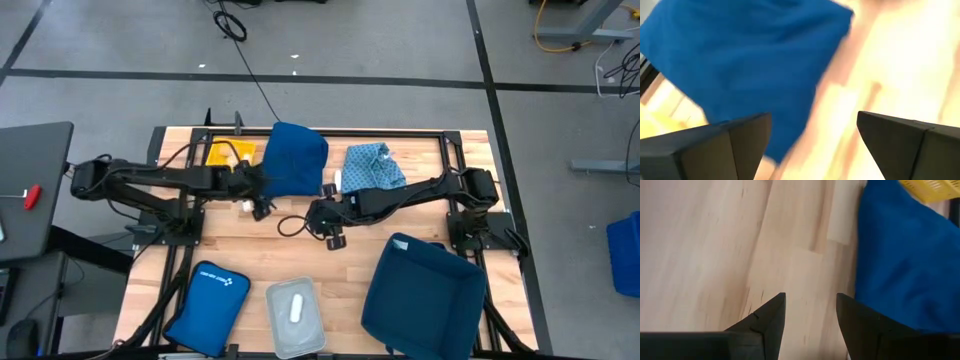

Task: Pick & place medical supplies in basket/bin
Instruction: Put the left white bandage into the gray bin

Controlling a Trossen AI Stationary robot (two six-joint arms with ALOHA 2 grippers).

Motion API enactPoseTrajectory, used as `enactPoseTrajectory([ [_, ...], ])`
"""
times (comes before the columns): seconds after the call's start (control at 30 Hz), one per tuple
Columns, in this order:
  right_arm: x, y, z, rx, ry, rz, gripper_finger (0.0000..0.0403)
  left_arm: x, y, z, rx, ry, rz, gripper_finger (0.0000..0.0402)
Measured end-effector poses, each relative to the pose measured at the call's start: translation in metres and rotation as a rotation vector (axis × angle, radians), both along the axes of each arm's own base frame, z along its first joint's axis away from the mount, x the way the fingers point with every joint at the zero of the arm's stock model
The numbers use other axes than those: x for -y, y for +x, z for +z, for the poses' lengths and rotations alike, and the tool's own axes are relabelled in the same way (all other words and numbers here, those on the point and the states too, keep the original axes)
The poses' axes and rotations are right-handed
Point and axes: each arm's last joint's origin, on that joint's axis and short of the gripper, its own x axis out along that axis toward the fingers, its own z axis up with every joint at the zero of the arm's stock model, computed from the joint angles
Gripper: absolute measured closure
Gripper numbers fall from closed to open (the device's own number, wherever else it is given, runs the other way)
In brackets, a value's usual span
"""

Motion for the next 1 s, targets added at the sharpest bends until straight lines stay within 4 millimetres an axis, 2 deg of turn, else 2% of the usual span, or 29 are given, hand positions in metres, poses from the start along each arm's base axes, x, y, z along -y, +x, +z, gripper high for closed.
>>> enactPoseTrajectory([
  [0.17, 0.001, -0.003, -0.002, -0.052, -0.009, 0.047, 0.0222, 0.012, -0.007, 0.027, -0.193, -0.011, -0.077, 0.0110],
  [0.3, 0.000, -0.003, -0.002, -0.055, 0.004, 0.075, 0.0222, 0.013, -0.016, 0.036, -0.309, -0.041, -0.118, 0.0111],
  [0.53, 0.000, -0.003, -0.002, -0.062, -0.011, 0.109, 0.0222, 0.018, -0.021, 0.025, -0.529, -0.091, -0.326, 0.0111],
  [0.87, 0.000, -0.003, -0.002, -0.062, -0.017, 0.129, 0.0222, 0.016, -0.005, 0.010, -0.750, 0.175, -0.818, 0.0123],
  [1.0, -0.001, -0.003, -0.002, -0.063, 0.004, 0.141, 0.0222, 0.009, -0.003, 0.006, -0.814, 0.212, -0.941, 0.0126],
])
